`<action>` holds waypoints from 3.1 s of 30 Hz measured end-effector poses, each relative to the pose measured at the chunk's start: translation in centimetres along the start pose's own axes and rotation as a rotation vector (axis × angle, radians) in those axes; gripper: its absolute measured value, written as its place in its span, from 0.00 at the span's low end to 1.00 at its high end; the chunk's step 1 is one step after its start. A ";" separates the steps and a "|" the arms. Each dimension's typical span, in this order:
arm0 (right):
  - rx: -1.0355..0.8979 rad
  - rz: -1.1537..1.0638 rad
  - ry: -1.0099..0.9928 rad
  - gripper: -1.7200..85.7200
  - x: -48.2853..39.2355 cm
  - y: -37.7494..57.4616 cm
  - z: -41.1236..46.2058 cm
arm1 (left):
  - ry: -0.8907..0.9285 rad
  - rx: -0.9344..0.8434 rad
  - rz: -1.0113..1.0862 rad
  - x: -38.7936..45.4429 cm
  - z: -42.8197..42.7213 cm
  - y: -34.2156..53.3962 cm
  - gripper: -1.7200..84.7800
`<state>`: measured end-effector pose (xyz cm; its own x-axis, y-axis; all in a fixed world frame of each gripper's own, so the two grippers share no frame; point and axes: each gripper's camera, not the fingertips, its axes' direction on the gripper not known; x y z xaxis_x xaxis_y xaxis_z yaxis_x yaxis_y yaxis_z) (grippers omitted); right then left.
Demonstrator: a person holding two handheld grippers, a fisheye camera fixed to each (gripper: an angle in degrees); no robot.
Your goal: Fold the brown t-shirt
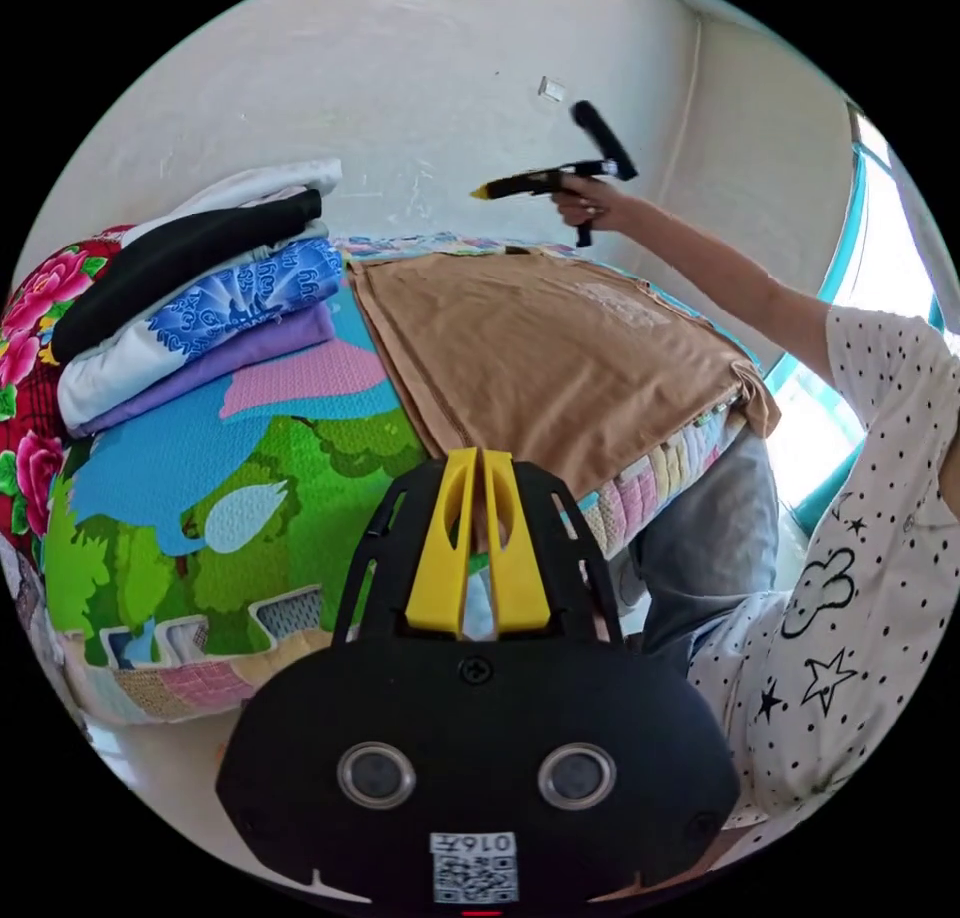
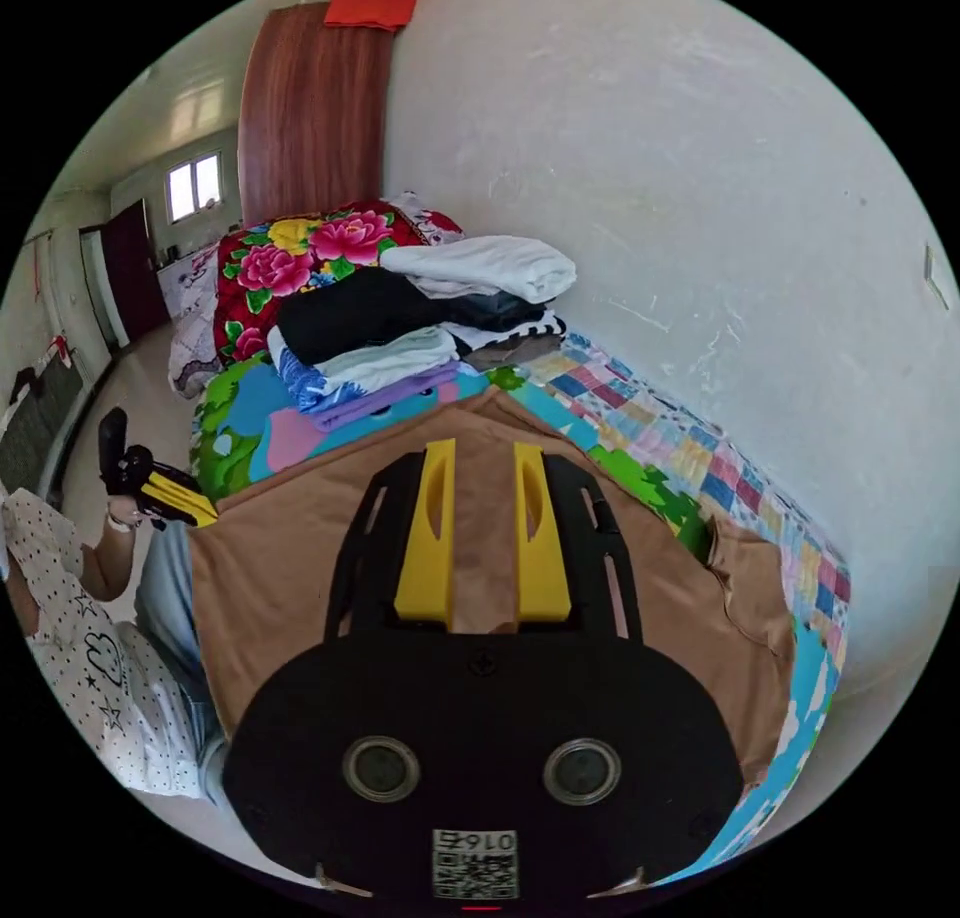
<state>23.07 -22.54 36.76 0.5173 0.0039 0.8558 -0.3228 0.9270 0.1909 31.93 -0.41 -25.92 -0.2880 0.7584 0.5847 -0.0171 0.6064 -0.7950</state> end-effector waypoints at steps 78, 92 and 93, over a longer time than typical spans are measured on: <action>-0.200 0.388 0.531 0.04 31.6 -5.1 6.2 | 0.091 0.058 -0.022 1.9 -5.4 -27.0 0.01; -0.176 1.015 0.317 0.16 55.8 13.9 2.2 | 0.073 -0.029 -0.137 -0.9 -4.0 -43.7 0.01; -0.154 1.049 0.284 0.17 57.3 15.1 1.9 | 0.079 -0.031 -0.139 -1.1 -4.1 -44.4 0.01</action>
<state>46.31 -9.07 89.56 0.2139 0.8857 0.4120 -0.6166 0.4495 -0.6463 36.91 -27.24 9.40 -0.2086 0.6821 0.7009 -0.0220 0.7132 -0.7006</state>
